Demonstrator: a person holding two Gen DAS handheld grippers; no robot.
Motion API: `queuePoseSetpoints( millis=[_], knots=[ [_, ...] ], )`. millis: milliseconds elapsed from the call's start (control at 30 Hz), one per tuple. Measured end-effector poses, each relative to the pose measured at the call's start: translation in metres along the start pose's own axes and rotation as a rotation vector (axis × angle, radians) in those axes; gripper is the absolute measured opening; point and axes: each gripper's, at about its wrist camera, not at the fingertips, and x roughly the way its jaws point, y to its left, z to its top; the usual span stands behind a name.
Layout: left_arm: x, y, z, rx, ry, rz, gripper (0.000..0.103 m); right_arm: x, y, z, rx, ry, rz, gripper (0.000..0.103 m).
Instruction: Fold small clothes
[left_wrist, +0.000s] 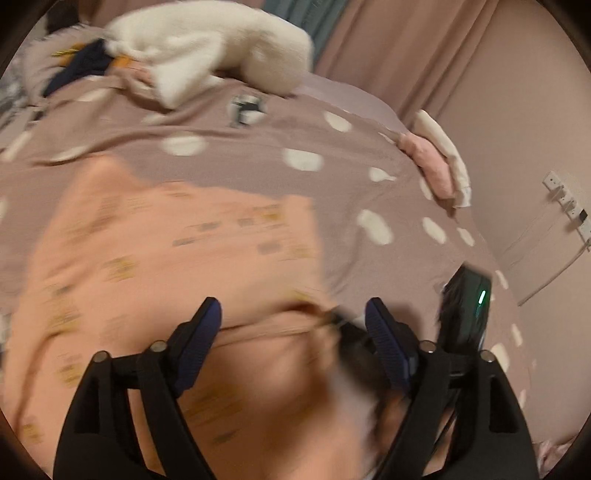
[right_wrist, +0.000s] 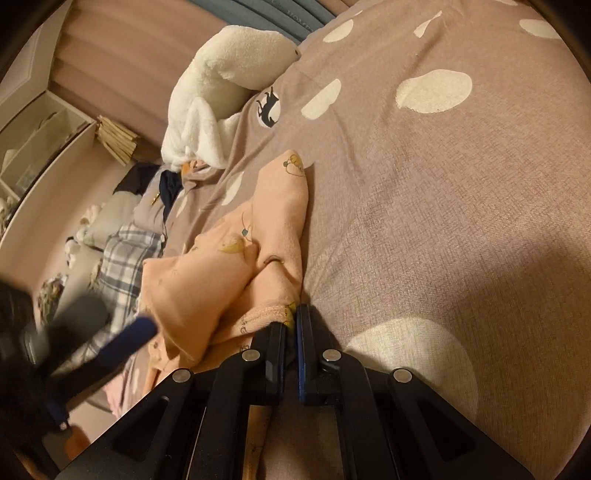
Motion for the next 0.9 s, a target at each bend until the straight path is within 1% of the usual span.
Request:
queuePoseSetpoints(
  millis=[67,100,133,200,267,367,433,467,533,567,667,700,800,900],
  knots=[
    [-0.023,0.027,-0.013,-0.016,-0.03,0.037,0.09,0.0,0.001,0.0,-0.002,0.001,-0.004,0.001],
    [-0.031,0.041,-0.018,-0.035,-0.036,0.05,0.091,0.001,0.001,0.0,-0.003,0.001,-0.006,0.001],
    [-0.036,0.053,-0.022,-0.058,-0.036,0.058,0.092,0.001,0.001,0.0,-0.004,0.0,-0.007,0.001],
    [-0.041,0.078,-0.03,-0.124,-0.022,0.047,0.092,0.001,0.0,0.0,-0.002,0.0,-0.005,0.001],
    [-0.037,0.101,-0.035,-0.224,0.011,0.007,0.092,0.001,0.001,0.0,0.001,-0.002,0.001,0.001],
    [-0.024,0.121,-0.04,-0.342,0.063,-0.112,0.092,0.001,0.0,0.0,0.004,-0.006,0.013,0.001],
    [-0.019,0.128,-0.04,-0.386,0.035,-0.155,0.092,0.001,-0.001,0.0,0.005,-0.007,0.019,0.001],
    [-0.017,0.131,-0.037,-0.392,0.006,-0.159,0.092,0.001,-0.001,0.0,0.005,-0.008,0.02,0.001],
    [-0.014,0.138,-0.028,-0.422,-0.048,-0.139,0.092,0.001,-0.001,0.0,0.001,-0.009,0.023,0.001],
    [-0.012,0.145,-0.023,-0.466,-0.071,-0.137,0.092,0.001,-0.001,0.0,0.0,-0.009,0.022,0.001],
    [-0.012,0.172,-0.015,-0.644,-0.12,-0.201,0.092,0.001,-0.001,0.0,-0.003,-0.005,0.021,0.001],
    [-0.012,0.18,-0.014,-0.686,-0.131,-0.219,0.092,0.002,-0.002,0.0,-0.014,-0.008,0.029,0.001],
    [-0.01,0.199,-0.005,-0.794,-0.134,-0.254,0.092,0.003,-0.001,0.001,-0.021,0.0,0.028,0.001],
    [-0.012,0.212,0.003,-0.874,-0.153,-0.277,0.092,0.003,-0.002,0.001,-0.018,-0.001,0.035,0.001]
  ],
)
